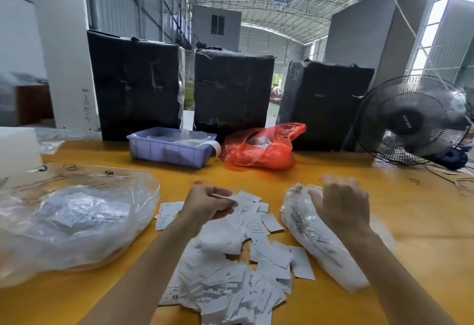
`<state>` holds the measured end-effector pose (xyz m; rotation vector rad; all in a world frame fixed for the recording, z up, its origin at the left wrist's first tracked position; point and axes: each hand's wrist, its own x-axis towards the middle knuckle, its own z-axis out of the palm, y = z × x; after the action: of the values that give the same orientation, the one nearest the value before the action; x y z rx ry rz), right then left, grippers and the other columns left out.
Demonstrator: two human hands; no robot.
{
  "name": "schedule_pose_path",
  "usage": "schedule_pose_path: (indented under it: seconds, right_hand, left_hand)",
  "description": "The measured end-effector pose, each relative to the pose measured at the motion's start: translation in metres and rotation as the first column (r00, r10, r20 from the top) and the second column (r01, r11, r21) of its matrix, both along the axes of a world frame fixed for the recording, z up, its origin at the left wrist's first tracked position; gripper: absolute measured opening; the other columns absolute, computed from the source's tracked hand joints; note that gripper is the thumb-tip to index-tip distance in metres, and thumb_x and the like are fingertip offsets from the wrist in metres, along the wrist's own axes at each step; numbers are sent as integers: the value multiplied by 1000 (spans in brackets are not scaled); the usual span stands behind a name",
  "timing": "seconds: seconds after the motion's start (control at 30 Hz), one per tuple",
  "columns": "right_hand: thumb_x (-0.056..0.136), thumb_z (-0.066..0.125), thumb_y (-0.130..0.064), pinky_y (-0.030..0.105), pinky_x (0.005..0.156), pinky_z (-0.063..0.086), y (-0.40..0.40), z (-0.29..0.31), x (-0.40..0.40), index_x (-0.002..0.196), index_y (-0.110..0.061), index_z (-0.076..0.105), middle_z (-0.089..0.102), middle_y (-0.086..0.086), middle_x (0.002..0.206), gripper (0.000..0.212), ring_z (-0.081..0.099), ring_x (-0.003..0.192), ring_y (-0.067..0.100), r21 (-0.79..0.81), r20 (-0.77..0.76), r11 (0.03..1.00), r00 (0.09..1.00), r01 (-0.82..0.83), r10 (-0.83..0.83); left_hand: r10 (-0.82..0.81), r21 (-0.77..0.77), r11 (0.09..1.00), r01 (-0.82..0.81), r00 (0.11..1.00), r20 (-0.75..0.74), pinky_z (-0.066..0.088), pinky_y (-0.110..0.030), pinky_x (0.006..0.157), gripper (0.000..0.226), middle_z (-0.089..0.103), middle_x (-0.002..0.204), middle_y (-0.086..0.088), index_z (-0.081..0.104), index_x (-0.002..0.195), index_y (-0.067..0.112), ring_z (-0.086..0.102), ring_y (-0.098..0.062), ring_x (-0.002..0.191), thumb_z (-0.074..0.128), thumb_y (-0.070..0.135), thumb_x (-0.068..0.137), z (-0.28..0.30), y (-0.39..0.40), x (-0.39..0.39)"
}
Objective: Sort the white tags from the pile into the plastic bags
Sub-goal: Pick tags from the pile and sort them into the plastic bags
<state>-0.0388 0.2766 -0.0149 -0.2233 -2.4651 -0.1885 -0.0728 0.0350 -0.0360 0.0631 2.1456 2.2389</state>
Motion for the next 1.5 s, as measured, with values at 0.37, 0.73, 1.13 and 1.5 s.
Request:
schedule_pose_path:
  seconds: [0.37, 0.73, 1.13, 1.5]
  right_hand:
    - [75, 76, -22, 19, 54, 47, -67, -9, -8, 83, -9, 73, 69, 3, 69, 16, 62, 59, 9, -996, -74, -19, 650, -92, 757]
    - [85, 64, -4, 24, 61, 51, -84, -24, -5, 82, -2, 68, 72, 12, 76, 5, 66, 62, 17, -946, -203, -323, 707, 37, 678]
    - [71, 75, -35, 28, 70, 52, -80, -23, -8, 102, -12, 67, 72, 6, 96, 39, 67, 81, 16, -981, -169, -185, 686, -52, 708]
    - [72, 78, -19, 24, 65, 53, -81, -29, -10, 91, -8, 70, 72, 7, 84, 24, 69, 76, 16, -980, -137, -196, 590, 37, 795]
  left_hand:
    - [-182, -254, 953, 163, 982, -54, 52, -18, 57, 30, 73, 76, -10, 61, 103, 5, 65, -10, 59, 77, 7, 77, 20, -3, 12]
    - [-49, 173, 984, 36, 996, 71, 49, -22, 62, 18, 74, 78, -3, 69, 92, 4, 68, -14, 70, 72, 16, 79, 2, 13, 6]
    - [-22, -64, 998, 19, 999, -44, 48, -19, 57, 15, 64, 57, 0, 68, 69, 8, 61, -8, 56, 79, 17, 73, -8, 7, -1]
    - [15, 93, 995, -21, 998, 59, 41, -24, 57, 38, 58, 62, -1, 66, 82, 7, 47, -13, 58, 79, 31, 56, -3, 9, 0]
